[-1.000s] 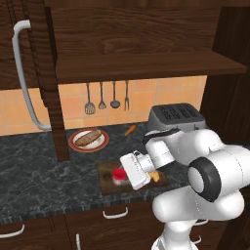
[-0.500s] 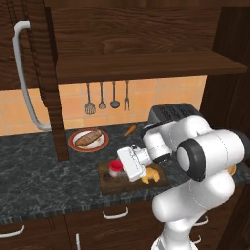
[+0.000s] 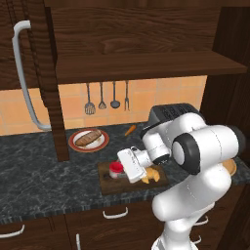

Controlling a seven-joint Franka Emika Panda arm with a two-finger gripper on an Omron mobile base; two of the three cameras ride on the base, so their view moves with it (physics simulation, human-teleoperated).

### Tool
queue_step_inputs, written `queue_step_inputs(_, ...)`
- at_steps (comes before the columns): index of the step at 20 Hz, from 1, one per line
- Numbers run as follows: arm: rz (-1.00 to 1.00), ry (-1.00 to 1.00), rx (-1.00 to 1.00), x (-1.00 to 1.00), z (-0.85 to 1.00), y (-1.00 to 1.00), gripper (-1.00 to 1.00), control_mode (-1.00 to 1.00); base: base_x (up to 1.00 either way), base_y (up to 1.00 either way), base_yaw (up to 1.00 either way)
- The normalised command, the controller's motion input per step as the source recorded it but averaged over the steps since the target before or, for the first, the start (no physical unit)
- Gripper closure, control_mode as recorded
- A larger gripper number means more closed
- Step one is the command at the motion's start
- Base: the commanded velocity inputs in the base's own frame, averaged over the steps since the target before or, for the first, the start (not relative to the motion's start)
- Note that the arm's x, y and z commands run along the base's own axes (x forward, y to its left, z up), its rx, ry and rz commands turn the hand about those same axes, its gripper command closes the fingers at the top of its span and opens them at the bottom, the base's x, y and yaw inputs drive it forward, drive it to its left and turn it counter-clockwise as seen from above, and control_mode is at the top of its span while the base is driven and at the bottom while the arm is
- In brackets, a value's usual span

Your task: From the different types of pastries on the counter, select a croissant and place it on the cutting board. Then retrieve a jar of jam from the cabinet and place it alongside the croissant on the cutting board.

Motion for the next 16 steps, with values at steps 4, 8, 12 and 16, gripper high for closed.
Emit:
queue_step_inputs(4,0.00,-0.02,0.03,0.01,0.15,-0.12,-1.00,-1.00,0.00,0.00,0.00)
queue_step_inputs(8,0.00,-0.04,0.06,-0.23,0.17,-0.10,-1.00,-1.00,0.00,0.00,0.00)
queue_step_inputs(12,0.00,-0.06,0.05,-0.29,0.13,0.00,-1.00,-1.00,0.00,0.00,0.00)
queue_step_inputs(16,-0.01,-0.11,0.07,-0.37,0.85,-0.05,-1.00,-1.00,0.00,0.00,0.00)
